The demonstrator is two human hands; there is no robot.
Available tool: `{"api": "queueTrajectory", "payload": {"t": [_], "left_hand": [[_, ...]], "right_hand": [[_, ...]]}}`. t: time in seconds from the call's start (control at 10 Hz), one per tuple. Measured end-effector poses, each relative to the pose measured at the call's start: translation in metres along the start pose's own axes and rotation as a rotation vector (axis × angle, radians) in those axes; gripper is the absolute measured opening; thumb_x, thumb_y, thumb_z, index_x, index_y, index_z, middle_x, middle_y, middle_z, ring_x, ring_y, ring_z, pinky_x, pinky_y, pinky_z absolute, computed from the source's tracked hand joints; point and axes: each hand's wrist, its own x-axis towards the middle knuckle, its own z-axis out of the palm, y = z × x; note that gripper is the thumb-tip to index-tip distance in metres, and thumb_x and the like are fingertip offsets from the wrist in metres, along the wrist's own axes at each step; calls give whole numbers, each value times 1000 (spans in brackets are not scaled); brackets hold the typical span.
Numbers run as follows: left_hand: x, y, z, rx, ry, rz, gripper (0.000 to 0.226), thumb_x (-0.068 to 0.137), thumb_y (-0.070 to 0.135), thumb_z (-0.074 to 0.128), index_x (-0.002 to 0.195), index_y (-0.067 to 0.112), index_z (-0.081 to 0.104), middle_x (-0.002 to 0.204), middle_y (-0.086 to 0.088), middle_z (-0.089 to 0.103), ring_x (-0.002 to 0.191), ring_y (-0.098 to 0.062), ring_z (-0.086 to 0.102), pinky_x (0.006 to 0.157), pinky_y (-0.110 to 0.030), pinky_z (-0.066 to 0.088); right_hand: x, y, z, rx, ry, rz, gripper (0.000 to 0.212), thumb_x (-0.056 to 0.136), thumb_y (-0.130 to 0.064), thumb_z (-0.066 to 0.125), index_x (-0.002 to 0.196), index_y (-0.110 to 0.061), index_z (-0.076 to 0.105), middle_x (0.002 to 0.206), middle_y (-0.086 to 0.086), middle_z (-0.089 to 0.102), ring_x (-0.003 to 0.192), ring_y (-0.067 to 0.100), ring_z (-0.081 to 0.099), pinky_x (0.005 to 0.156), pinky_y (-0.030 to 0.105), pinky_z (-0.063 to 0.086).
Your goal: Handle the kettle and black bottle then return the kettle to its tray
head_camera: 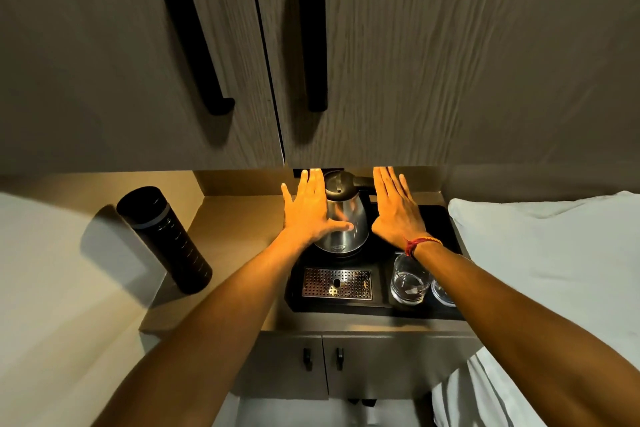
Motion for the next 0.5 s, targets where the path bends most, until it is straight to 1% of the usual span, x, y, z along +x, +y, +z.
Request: {"api": "queueTrajectory", "payload": {"t": [0.1,0.2,0.3,0.4,0.5], "left_hand": [[0,2,-1,-2,-11,-15,140,60,83,66,156,9,-5,167,-8,-5,152,-26,-9,115,-69,-2],[3,7,-4,38,-58,-43,146,57,82,69,156,8,-8,166,-10,-8,151,-28,-12,116,-68,-3],[1,12,-14,73,-118,-54,150,54,83,70,155,7,-11,165,-10,-12,151,-29,-15,116,-68,-4],[-7,19,-26,223,-92,-28,151,55,83,69,154,6,-13,164,-13,-17,150,-32,-19,117,-65,-4],[-15,17,-29,295,-11,30,145,60,82,67,155,5,-11,164,-14,-15,150,-31,-18,119,-62,-2]], "right_hand": [[2,2,-4,-36,12,-21,108,61,-5,58,154,-6,2,163,14,9,151,25,2,121,35,-1],[6,-2,-10,-139,-22,-62,112,60,-10,62,153,-4,-1,161,19,14,151,29,6,123,37,6],[5,-13,-17,-231,-62,-72,114,61,-17,62,152,-1,-4,161,23,11,151,32,5,124,41,9],[-7,-31,-26,-243,-66,-33,114,64,-22,62,151,0,-8,161,23,2,151,33,0,124,44,9],[-20,-38,-28,-245,-5,-69,108,67,-19,58,151,0,-7,162,22,4,151,32,1,124,43,8]]}}
